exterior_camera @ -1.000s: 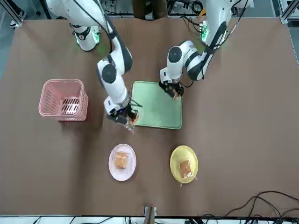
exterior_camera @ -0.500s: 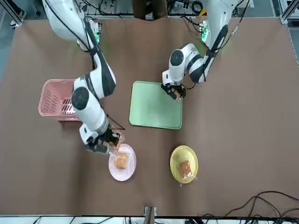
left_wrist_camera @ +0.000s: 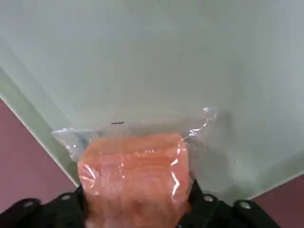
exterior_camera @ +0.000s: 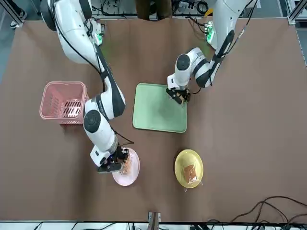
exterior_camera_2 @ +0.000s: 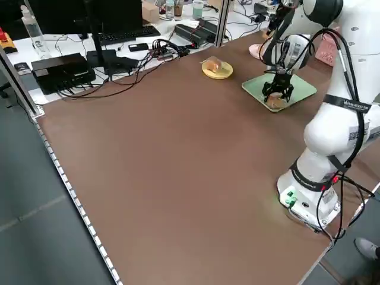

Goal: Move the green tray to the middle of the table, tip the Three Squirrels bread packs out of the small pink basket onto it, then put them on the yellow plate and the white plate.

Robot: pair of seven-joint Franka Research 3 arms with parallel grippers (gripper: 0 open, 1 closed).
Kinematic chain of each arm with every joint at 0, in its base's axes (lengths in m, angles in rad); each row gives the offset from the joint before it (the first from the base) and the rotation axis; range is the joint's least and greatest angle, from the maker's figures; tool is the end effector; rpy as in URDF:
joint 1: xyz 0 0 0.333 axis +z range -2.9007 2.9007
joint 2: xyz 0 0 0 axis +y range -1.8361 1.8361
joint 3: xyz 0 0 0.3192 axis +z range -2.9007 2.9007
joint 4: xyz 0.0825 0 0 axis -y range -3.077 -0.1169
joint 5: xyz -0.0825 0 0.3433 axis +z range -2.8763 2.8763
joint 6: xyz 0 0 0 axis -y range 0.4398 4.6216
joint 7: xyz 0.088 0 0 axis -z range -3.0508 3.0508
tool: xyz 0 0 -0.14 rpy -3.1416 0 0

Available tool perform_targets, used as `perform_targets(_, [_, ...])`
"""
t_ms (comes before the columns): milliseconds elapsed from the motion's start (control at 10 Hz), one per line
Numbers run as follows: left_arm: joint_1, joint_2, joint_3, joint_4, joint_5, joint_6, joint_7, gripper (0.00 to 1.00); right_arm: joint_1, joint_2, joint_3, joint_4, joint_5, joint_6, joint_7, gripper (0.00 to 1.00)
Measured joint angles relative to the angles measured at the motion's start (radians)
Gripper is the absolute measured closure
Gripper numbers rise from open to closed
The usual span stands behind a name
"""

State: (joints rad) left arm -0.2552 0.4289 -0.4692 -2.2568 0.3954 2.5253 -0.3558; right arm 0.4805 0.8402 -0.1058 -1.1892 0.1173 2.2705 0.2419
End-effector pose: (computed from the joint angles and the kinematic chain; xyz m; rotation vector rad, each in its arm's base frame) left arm 0.3748 -0.3389 0.1880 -2.9047 1.0216 0.0960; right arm 0.6926 0.3039 0.2937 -3.0197 -0.1708 -0.3442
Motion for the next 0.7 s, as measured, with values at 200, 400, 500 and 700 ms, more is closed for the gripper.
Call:
perform_targets(200, [0.036, -0.008, -0.001, 0.025, 0.000, 0.001, -0.004, 0.44, -0.001, 0.017, 0.000, 0.001, 0.000, 0.024, -0.045, 0.66])
perform_targets(400, [0.076, -0.008, 0.004, 0.104, 0.000, -0.054, -0.003, 0.53, -0.003, 0.036, 0.000, 0.001, 0.000, 0.088, -0.089, 0.66])
perform_targets(500, [0.102, -0.008, 0.006, 0.191, 0.000, -0.130, -0.002, 0.53, -0.004, 0.043, 0.000, 0.001, 0.000, 0.095, -0.110, 0.66])
perform_targets(700, [0.137, -0.006, 0.016, 0.390, 0.000, -0.268, -0.018, 0.55, -0.005, 0.050, 0.000, 0.001, 0.000, 0.097, -0.144, 0.66])
